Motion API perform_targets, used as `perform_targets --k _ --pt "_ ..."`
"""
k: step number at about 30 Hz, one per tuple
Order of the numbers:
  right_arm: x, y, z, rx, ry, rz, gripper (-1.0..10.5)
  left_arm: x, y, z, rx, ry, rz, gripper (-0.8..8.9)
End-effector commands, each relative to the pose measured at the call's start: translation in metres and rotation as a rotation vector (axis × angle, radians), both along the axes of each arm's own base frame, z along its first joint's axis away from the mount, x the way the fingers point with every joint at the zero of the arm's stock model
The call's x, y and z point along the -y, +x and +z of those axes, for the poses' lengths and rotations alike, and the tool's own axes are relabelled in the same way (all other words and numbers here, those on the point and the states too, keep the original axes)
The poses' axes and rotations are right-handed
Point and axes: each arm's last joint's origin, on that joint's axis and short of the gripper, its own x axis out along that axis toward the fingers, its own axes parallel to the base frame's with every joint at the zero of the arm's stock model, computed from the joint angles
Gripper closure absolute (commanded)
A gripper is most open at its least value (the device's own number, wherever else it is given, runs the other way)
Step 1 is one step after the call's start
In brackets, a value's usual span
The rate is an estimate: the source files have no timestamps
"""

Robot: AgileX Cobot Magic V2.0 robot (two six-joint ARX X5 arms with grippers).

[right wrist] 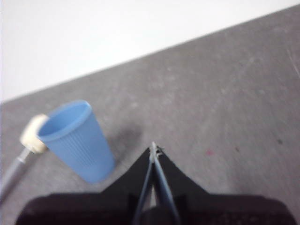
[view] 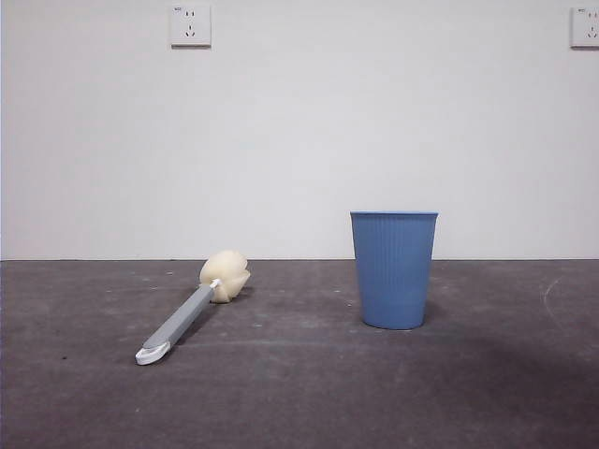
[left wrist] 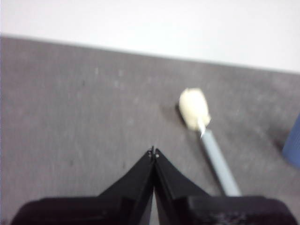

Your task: Pick up the cup brush,pick up the cup,insert the brush into the cup,clean the cup,put the cup brush back,put the cup back to the fixed position on the table

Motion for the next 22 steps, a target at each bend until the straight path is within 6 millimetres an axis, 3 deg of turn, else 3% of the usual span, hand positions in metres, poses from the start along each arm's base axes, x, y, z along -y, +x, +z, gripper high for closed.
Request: perform_targets --k 1,10,22 --pt "-0.001 -0.001 0.015 0.026 0.037 0.026 9.6 0.000 -0.005 0.017 0.020 -0.036 0.004 8.20" --pt "-0.009 0.003 0.064 -0.065 0.073 0.309 9.6 0.003 -0.016 0.062 -0.080 -0.069 -0.100 8.20" --pt "-0.014 0.013 0.139 -0.378 -0.101 0.564 9.6 0.008 -0.017 0.113 -0.316 -0.015 -0.329 8.20"
